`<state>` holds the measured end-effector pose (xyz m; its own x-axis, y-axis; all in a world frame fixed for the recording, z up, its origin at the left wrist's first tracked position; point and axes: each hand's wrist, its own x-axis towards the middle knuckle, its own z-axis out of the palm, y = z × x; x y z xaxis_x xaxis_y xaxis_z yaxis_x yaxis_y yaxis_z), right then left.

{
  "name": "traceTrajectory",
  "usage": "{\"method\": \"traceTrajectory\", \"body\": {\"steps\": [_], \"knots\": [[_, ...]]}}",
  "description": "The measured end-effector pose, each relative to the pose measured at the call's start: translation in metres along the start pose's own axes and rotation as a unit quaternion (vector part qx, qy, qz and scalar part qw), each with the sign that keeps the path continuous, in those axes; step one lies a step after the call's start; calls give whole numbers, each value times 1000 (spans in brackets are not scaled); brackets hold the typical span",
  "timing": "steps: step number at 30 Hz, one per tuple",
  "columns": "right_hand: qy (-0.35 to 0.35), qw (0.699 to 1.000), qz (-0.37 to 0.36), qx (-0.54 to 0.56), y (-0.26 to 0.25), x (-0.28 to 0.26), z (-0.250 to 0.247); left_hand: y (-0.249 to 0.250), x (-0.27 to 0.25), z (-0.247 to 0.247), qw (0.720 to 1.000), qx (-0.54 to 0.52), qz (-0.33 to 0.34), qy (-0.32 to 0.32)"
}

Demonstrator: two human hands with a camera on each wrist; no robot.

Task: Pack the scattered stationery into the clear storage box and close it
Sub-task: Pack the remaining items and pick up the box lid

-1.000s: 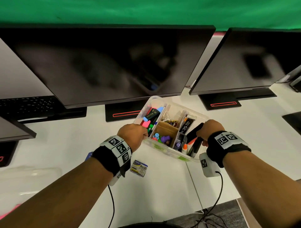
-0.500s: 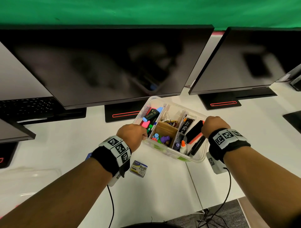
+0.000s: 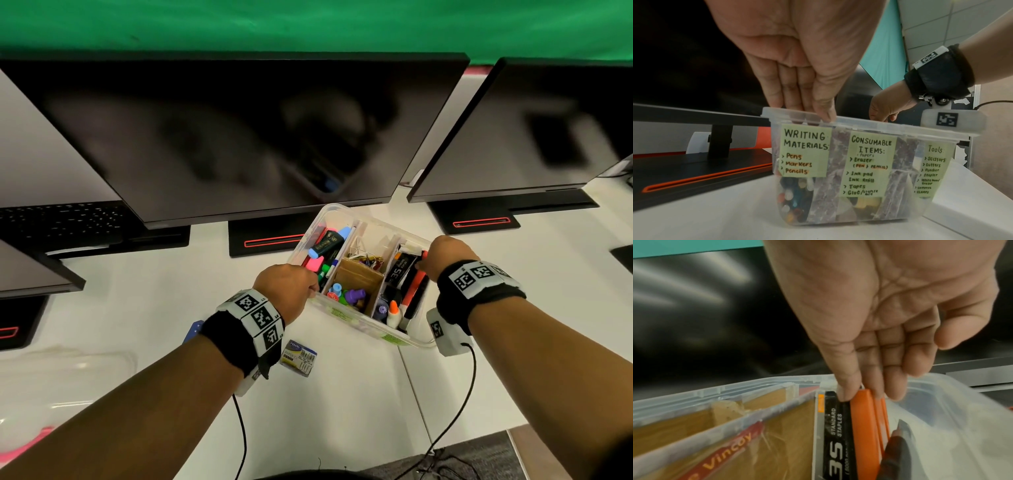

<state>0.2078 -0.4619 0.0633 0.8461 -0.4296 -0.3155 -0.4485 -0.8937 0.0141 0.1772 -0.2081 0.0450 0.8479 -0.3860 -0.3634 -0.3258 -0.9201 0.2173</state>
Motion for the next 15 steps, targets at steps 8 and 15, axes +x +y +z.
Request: {"method": "traceTrajectory", "body": {"steps": [8,15], "knots": [[-36,999,11,-10,-1,1,-6,-2,2,-1,1000,-13,10,-3],[-69,994,0,-87,-5,0,-8,-4,2,2,1000,-15,17,7]]}}
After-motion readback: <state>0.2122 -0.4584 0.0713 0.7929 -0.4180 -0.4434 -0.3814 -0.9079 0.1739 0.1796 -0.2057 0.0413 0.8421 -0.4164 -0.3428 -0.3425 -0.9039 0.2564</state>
